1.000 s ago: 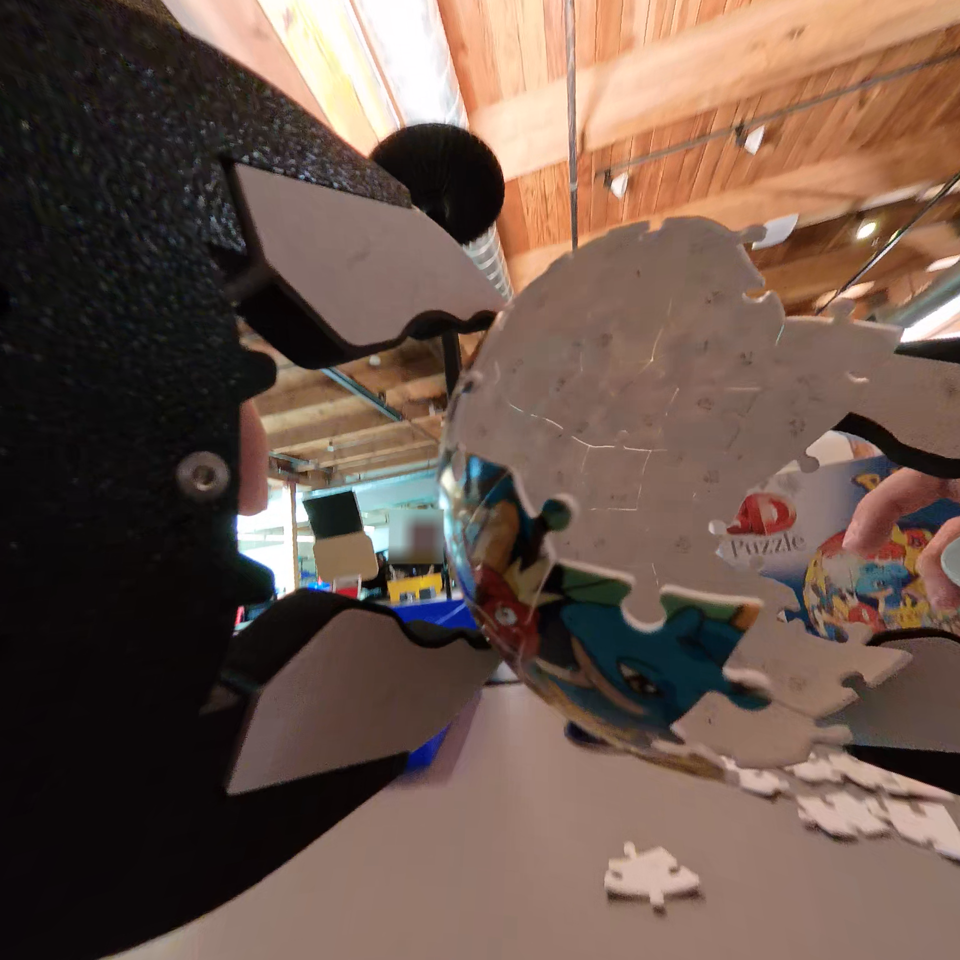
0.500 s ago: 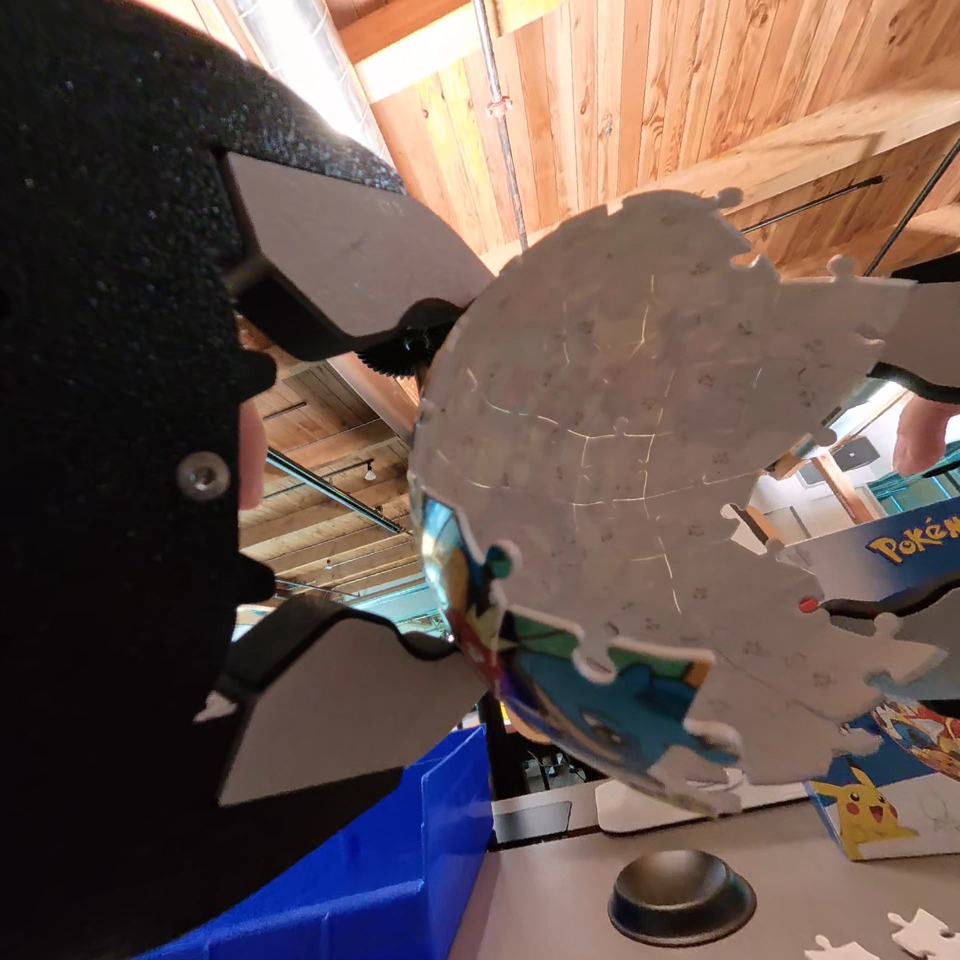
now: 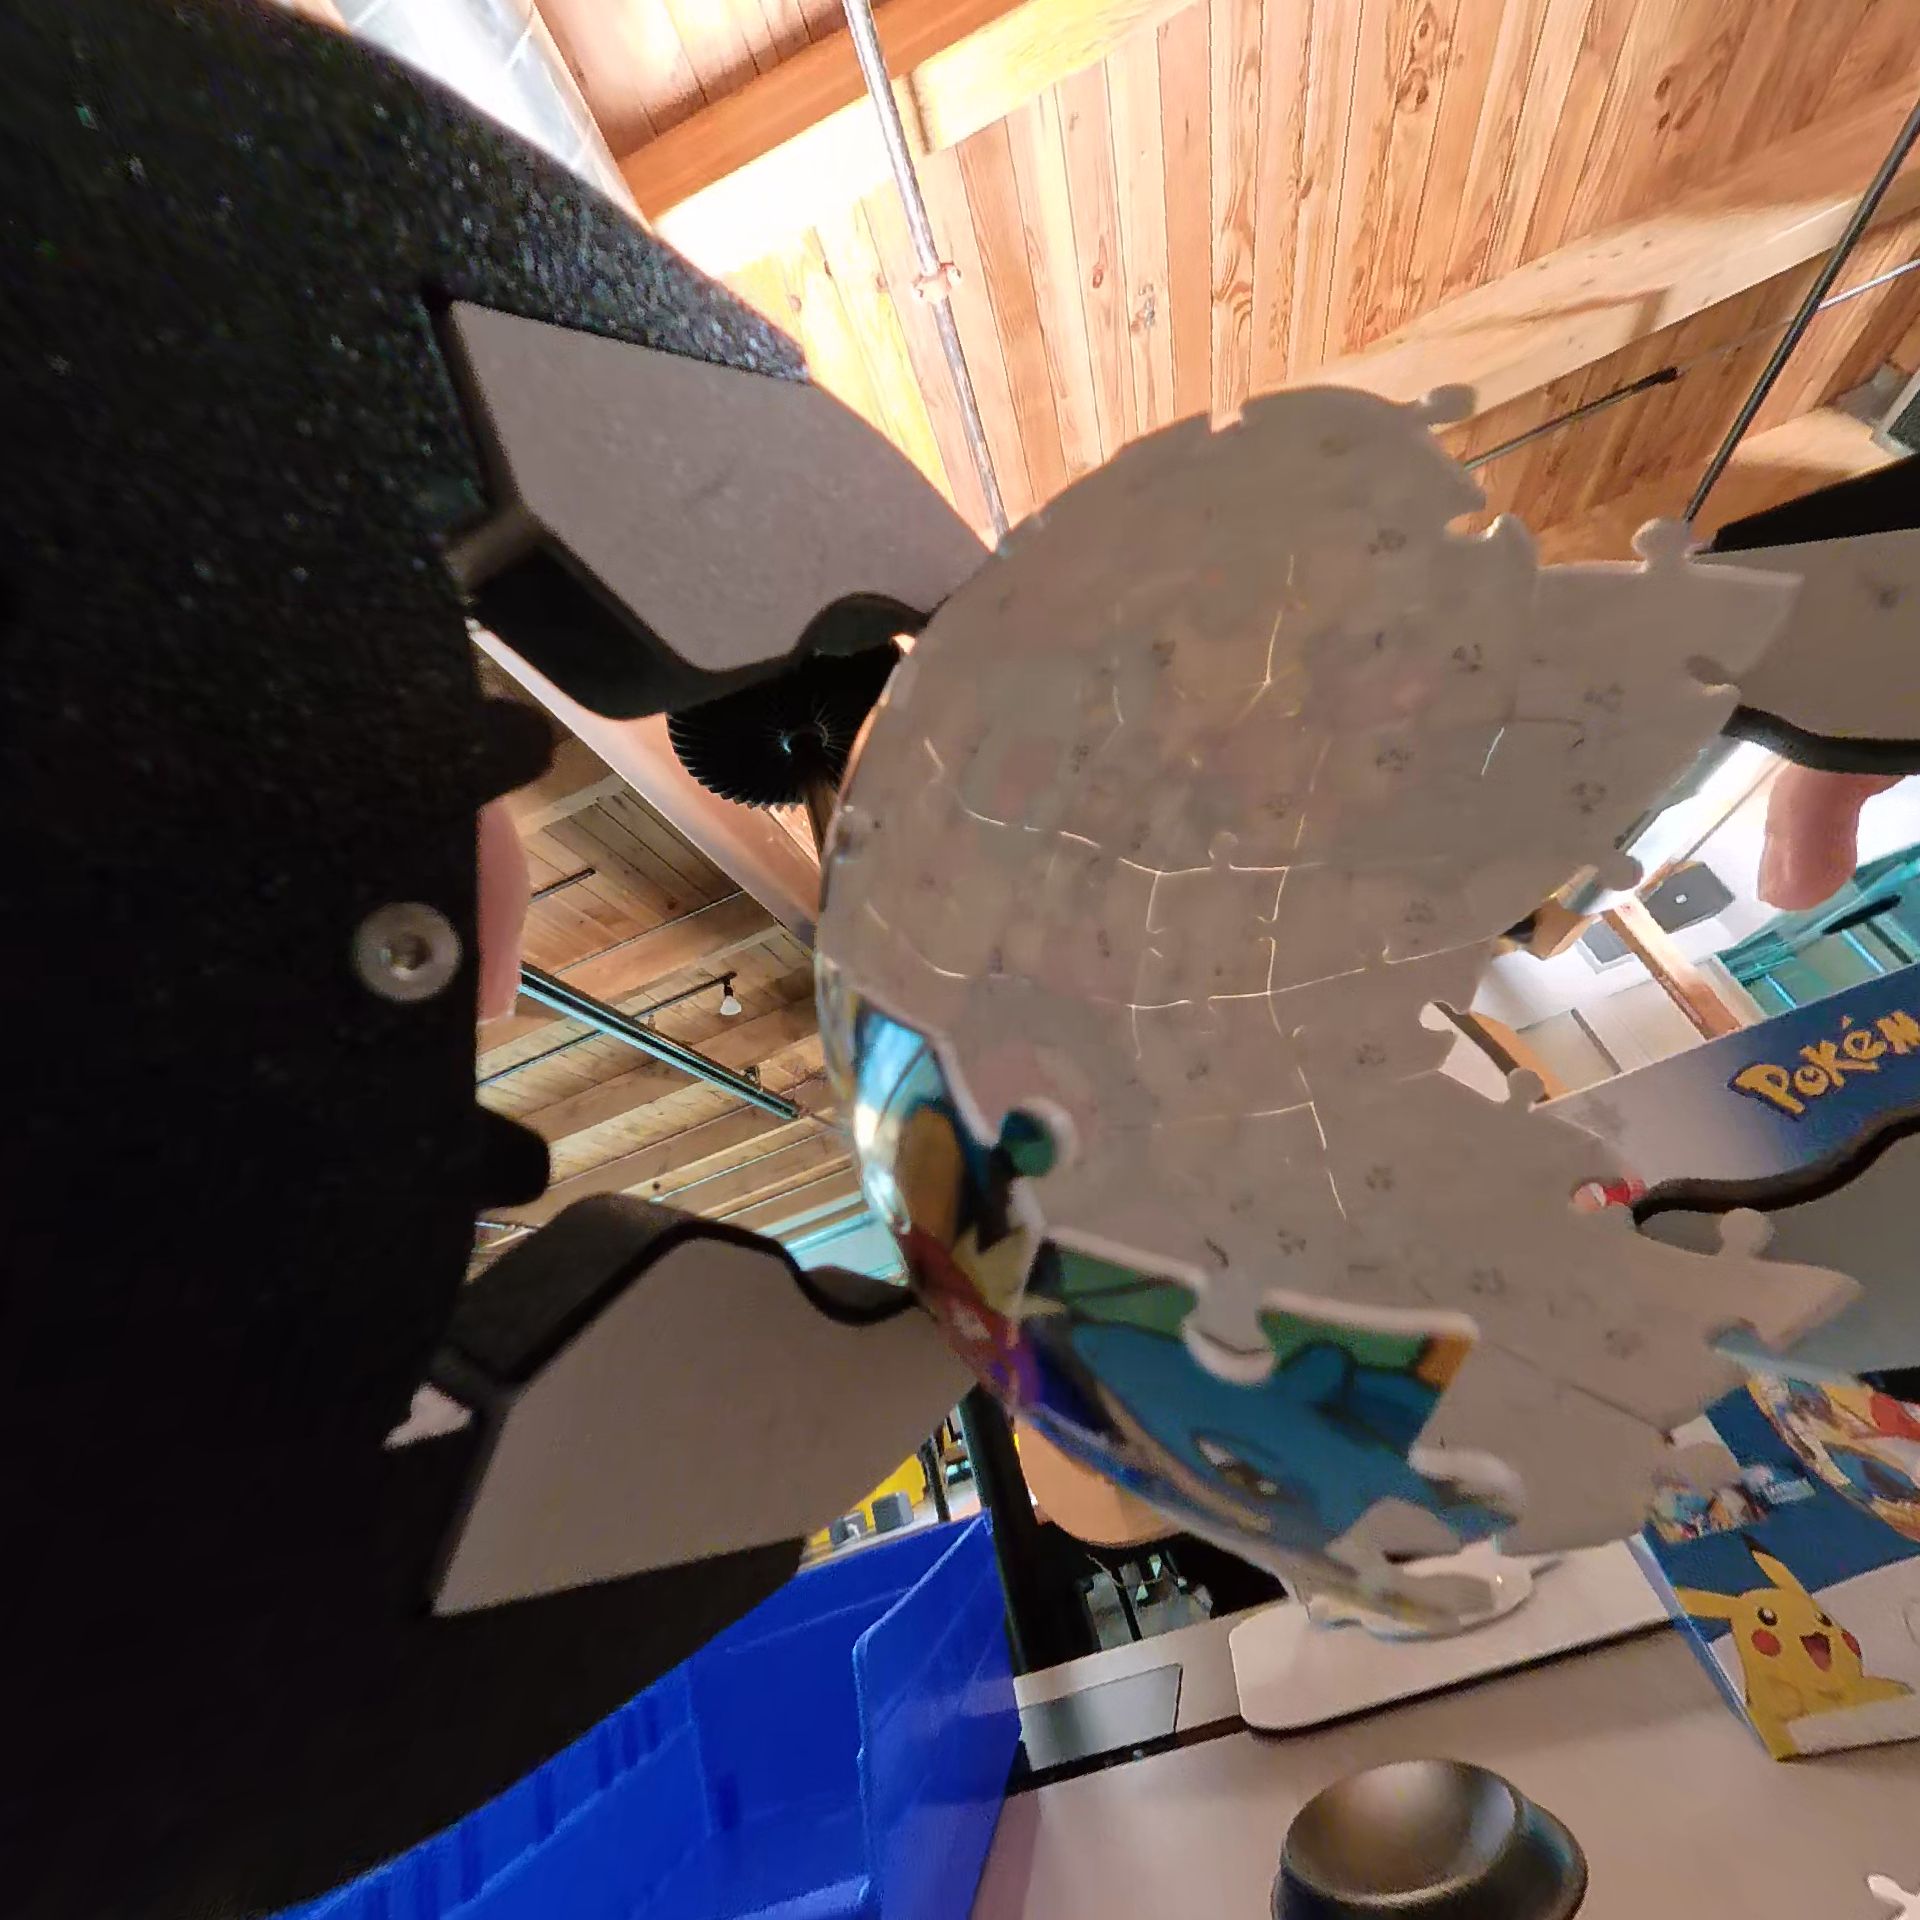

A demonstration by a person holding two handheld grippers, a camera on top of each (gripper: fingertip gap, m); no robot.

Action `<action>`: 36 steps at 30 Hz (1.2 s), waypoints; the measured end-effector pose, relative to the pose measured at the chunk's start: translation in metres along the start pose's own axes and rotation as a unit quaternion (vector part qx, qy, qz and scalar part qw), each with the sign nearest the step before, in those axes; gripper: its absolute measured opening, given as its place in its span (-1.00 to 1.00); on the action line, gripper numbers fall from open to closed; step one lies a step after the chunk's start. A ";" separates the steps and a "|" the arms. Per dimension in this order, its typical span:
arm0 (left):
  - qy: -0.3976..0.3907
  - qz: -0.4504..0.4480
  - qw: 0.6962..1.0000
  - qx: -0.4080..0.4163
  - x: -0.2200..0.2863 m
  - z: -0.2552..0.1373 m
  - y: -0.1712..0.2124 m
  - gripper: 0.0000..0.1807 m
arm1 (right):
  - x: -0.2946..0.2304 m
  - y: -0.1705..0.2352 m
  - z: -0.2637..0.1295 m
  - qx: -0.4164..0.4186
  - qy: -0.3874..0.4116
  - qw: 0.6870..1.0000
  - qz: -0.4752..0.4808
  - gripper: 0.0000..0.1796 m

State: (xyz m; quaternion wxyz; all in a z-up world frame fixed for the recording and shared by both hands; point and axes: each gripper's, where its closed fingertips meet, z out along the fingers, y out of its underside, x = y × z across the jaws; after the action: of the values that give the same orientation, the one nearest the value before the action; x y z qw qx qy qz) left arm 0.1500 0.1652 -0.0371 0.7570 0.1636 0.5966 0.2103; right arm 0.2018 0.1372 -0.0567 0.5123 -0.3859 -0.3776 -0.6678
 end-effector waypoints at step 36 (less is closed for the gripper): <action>0.439 -0.450 0.771 0.102 0.144 -0.055 -0.070 0.31 | -0.146 -0.046 -0.057 0.072 -0.466 0.827 0.307 0.08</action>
State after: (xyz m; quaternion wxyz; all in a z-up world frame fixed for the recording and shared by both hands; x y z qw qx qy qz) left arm 0.1342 0.1789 -0.2055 0.3993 -0.1577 0.8875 -0.1674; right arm 0.1750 0.1516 -0.2174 0.4799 -0.7094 -0.4808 -0.1877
